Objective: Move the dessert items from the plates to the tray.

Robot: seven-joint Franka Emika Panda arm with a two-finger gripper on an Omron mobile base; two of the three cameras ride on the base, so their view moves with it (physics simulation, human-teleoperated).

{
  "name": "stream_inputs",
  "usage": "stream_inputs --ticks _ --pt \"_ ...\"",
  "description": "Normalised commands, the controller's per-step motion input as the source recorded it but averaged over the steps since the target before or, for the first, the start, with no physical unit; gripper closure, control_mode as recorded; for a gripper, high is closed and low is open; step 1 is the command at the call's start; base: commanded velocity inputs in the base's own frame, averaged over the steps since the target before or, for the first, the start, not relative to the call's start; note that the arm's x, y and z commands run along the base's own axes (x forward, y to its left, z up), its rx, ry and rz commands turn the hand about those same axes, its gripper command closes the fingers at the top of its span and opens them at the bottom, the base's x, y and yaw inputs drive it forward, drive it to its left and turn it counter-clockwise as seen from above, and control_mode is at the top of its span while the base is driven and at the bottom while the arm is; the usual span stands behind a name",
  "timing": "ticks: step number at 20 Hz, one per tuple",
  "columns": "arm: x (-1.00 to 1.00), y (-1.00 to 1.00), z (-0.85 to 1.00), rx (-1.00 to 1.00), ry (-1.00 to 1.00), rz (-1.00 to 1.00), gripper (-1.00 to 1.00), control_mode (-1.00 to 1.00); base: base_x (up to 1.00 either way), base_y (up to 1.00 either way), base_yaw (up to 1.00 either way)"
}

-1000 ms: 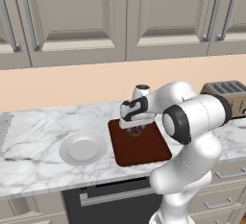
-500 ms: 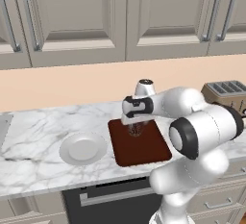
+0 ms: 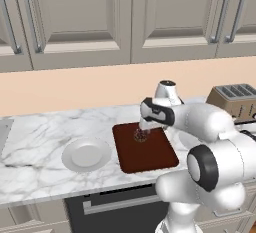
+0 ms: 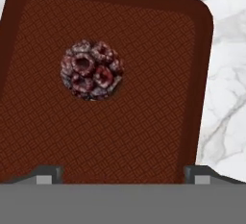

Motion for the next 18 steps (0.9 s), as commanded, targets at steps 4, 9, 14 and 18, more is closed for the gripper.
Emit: stream_inputs --ticks 4,9,14,18 --pt "-0.42 -0.72 0.03 0.0 0.0 0.0 -1.0 -1.0 0.0 0.0 0.0" --pt "-0.12 -0.83 0.0 0.0 0.0 0.0 -1.0 -1.0 0.0 0.0 0.0" --pt "0.02 -0.82 0.02 0.0 0.0 -0.01 -1.0 -1.0 0.0 0.0 0.0" --pt "0.25 -0.7 0.0 0.0 0.0 -0.07 -1.0 -1.0 0.0 0.0 0.0"
